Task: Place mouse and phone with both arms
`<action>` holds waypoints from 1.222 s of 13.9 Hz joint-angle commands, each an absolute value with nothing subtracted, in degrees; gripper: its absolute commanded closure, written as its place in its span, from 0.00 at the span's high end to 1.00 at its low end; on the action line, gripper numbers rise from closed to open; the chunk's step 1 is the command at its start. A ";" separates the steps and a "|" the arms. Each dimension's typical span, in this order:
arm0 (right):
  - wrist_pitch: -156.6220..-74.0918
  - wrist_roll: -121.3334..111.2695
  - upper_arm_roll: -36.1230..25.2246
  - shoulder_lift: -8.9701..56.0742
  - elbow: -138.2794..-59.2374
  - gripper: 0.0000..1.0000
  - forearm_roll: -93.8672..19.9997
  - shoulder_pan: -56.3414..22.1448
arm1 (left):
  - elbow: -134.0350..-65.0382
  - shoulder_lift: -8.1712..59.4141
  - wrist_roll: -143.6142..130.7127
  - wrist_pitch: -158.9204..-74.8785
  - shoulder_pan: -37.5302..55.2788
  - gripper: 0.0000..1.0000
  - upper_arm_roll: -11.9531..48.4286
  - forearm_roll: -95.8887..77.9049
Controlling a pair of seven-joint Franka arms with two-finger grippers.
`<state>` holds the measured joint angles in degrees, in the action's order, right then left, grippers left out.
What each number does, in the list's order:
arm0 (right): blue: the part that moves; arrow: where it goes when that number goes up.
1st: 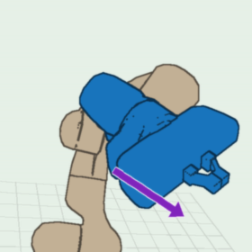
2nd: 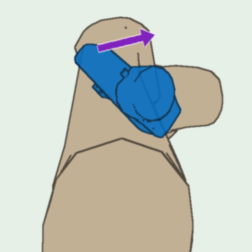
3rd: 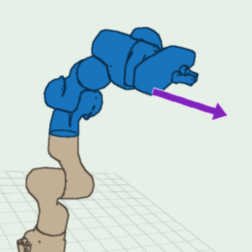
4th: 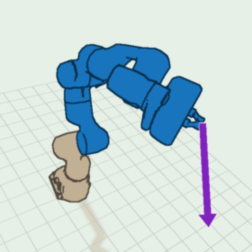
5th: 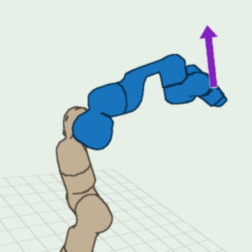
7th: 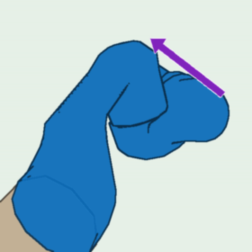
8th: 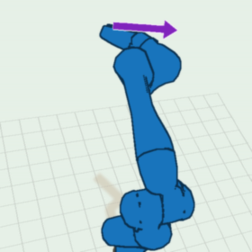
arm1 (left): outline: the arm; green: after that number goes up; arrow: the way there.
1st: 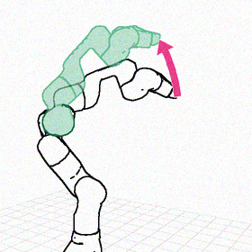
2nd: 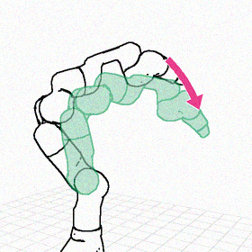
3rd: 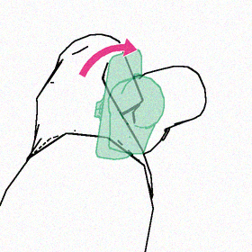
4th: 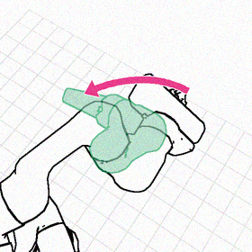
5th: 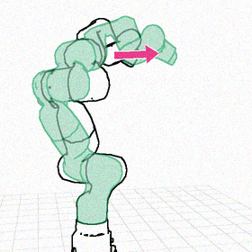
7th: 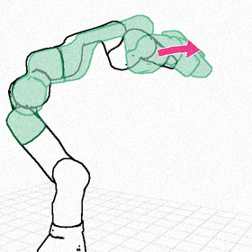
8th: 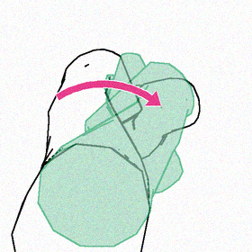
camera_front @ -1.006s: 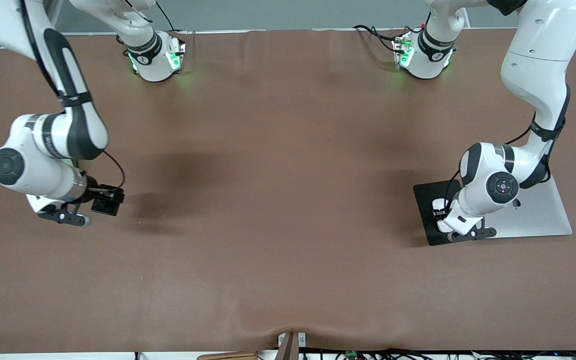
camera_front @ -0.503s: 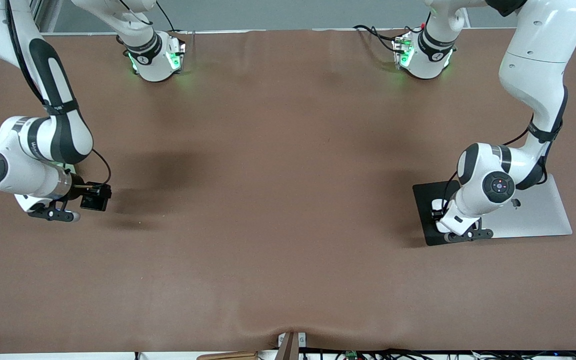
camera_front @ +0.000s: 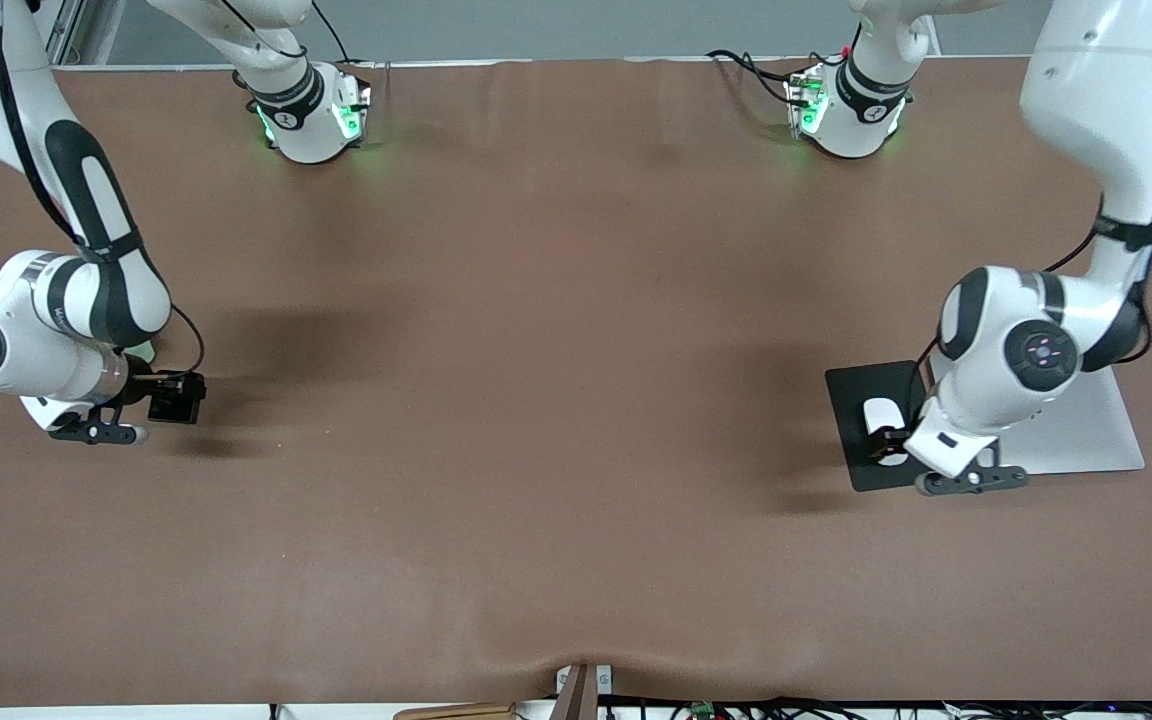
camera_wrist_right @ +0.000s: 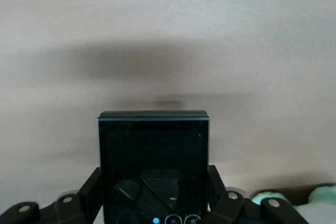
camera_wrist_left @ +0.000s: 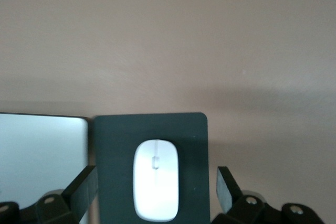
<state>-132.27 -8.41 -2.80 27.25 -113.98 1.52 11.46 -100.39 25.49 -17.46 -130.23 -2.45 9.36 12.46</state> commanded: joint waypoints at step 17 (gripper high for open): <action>-104.96 -8.17 -1.14 30.06 -87.30 1.00 2.90 8.71 | -84.99 2.90 -8.17 -90.97 2.98 1.00 3.09 3.96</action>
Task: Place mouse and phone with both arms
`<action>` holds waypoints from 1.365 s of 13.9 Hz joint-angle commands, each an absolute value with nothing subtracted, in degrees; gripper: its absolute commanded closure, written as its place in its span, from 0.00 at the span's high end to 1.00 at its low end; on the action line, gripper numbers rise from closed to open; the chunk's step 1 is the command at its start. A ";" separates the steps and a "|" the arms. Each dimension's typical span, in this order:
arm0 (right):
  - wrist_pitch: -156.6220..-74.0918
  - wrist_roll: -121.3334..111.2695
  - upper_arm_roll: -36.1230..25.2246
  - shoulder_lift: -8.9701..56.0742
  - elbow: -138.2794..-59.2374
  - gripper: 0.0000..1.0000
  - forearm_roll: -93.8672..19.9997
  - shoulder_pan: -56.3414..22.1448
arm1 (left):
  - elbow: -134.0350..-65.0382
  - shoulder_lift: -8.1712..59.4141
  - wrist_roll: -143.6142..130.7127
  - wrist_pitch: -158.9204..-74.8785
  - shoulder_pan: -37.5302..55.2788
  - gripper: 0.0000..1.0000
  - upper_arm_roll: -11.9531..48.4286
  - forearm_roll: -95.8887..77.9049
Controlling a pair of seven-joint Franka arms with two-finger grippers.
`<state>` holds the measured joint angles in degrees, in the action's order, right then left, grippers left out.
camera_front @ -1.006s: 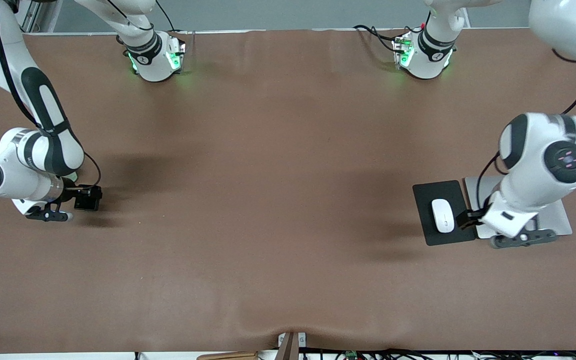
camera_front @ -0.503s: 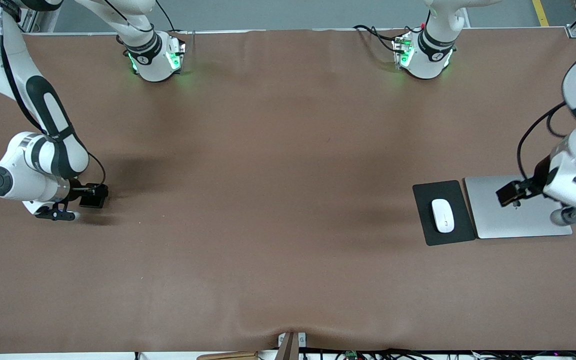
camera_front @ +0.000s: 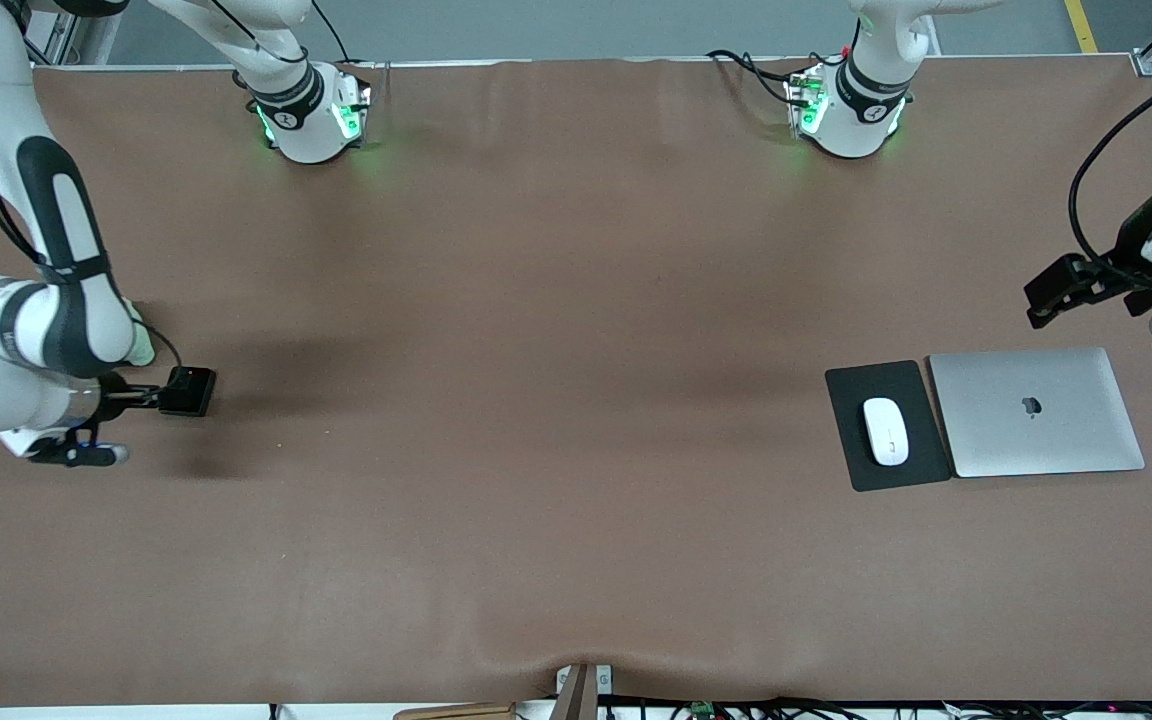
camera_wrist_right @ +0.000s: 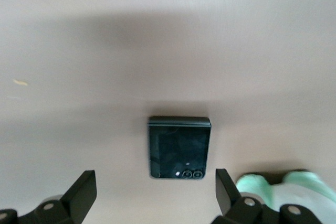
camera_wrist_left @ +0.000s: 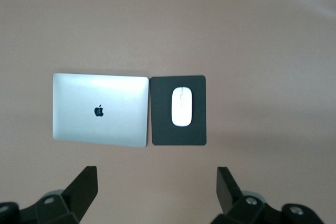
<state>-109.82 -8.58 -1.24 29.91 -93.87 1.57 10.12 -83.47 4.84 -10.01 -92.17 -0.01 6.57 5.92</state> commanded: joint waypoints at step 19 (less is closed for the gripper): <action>-87.46 3.25 -0.70 -0.88 -92.29 1.00 -2.64 -0.44 | -87.28 -1.50 -5.45 -83.85 -3.51 1.00 7.91 -1.49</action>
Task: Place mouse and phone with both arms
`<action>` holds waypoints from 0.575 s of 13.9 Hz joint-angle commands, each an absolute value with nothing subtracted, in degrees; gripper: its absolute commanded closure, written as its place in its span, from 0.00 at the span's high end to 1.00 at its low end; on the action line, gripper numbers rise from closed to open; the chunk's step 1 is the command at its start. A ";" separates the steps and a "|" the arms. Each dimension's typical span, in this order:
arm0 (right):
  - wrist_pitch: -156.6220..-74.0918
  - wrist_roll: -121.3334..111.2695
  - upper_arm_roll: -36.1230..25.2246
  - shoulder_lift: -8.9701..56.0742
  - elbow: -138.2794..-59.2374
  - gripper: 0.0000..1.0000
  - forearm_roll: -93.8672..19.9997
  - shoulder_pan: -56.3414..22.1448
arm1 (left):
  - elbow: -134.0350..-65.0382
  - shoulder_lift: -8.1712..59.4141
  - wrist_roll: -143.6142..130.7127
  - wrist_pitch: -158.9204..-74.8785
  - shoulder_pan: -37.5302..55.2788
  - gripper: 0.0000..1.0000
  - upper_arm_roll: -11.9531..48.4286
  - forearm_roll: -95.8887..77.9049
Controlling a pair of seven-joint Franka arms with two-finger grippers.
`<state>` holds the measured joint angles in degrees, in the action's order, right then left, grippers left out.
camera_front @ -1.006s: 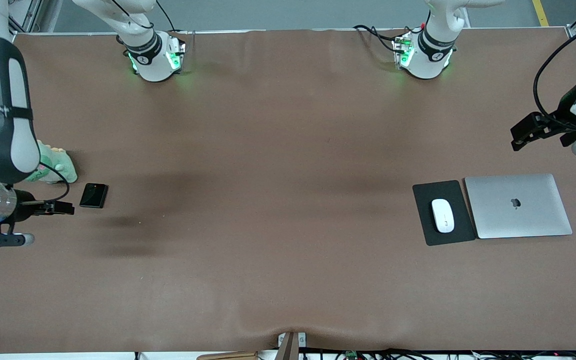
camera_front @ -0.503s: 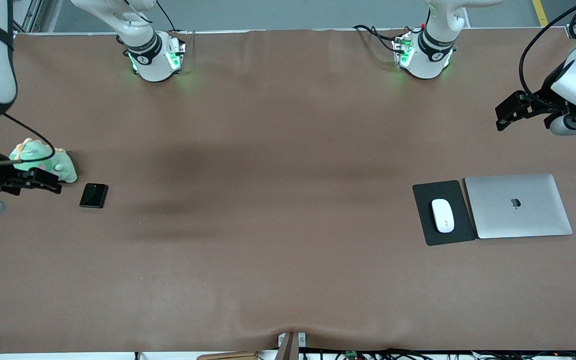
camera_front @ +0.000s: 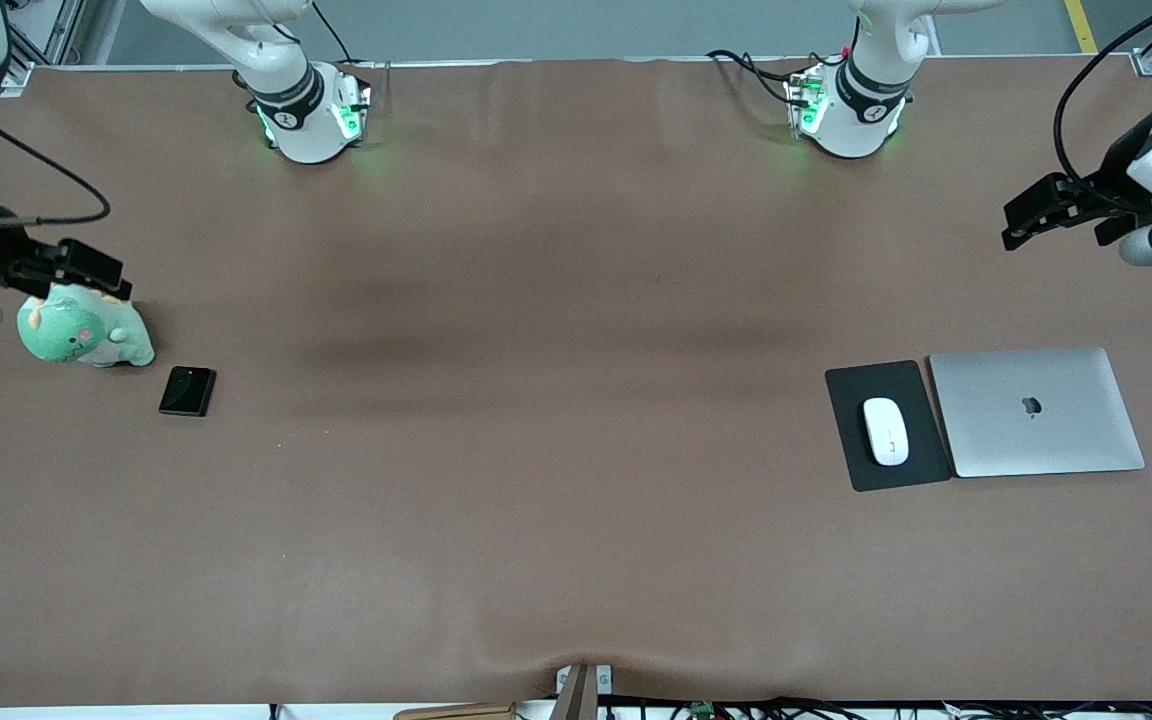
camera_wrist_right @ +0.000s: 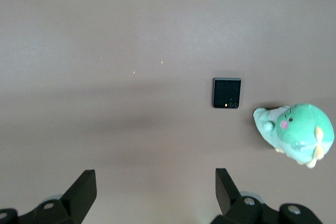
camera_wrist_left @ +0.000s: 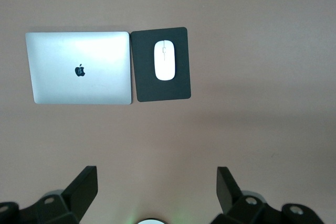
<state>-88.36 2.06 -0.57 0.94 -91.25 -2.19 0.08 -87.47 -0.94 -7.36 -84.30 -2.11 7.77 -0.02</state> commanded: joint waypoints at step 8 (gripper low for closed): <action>-84.46 2.46 -1.49 -0.97 -89.47 1.00 -1.93 0.17 | -84.99 0.35 -5.10 -83.85 -3.43 1.00 8.00 -0.70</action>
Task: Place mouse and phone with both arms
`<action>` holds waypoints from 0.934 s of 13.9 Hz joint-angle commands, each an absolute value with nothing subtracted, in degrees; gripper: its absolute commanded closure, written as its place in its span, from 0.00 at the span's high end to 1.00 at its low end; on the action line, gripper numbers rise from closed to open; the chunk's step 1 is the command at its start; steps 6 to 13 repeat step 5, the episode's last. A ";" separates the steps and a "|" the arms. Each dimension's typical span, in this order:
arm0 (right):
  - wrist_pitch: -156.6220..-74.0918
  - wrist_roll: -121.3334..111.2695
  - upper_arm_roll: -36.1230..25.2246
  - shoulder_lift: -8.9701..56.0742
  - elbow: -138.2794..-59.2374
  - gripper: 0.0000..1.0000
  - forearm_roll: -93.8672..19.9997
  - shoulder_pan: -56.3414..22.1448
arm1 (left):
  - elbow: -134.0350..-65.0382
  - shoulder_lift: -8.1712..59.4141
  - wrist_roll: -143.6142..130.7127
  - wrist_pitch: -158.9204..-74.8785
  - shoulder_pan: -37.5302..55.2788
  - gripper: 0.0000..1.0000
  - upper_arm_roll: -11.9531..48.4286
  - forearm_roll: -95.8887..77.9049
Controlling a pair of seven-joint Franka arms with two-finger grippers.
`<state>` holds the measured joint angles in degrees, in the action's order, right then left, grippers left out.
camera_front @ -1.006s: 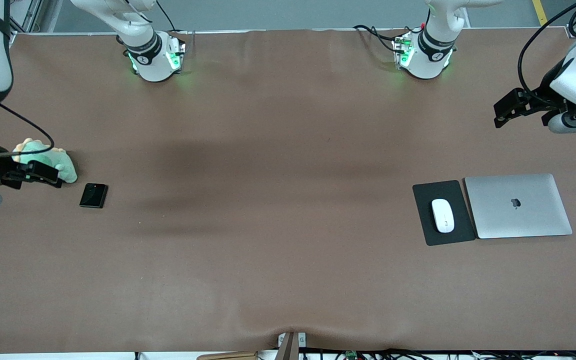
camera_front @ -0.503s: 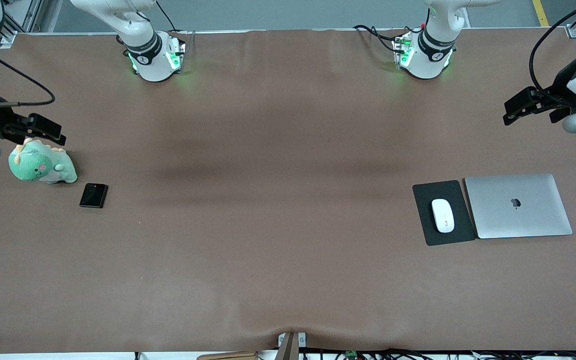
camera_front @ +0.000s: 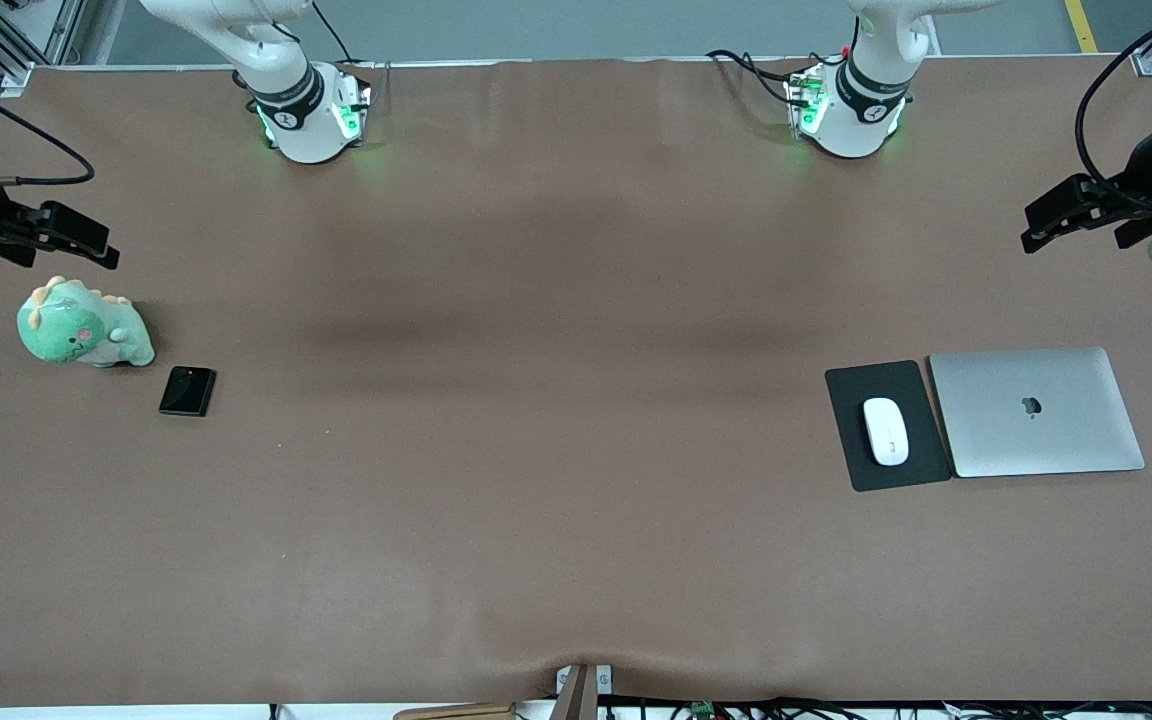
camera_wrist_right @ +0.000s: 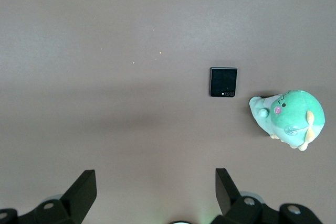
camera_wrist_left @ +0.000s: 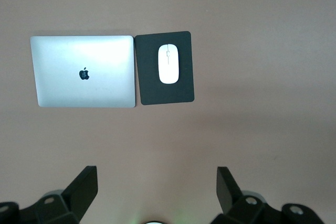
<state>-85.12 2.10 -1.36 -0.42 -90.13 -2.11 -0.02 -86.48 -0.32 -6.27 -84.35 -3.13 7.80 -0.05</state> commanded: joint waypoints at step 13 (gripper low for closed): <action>-84.20 1.41 -1.49 -0.97 -89.38 1.00 -1.93 0.97 | -85.08 0.26 -5.45 -83.23 -3.43 1.00 7.91 -0.26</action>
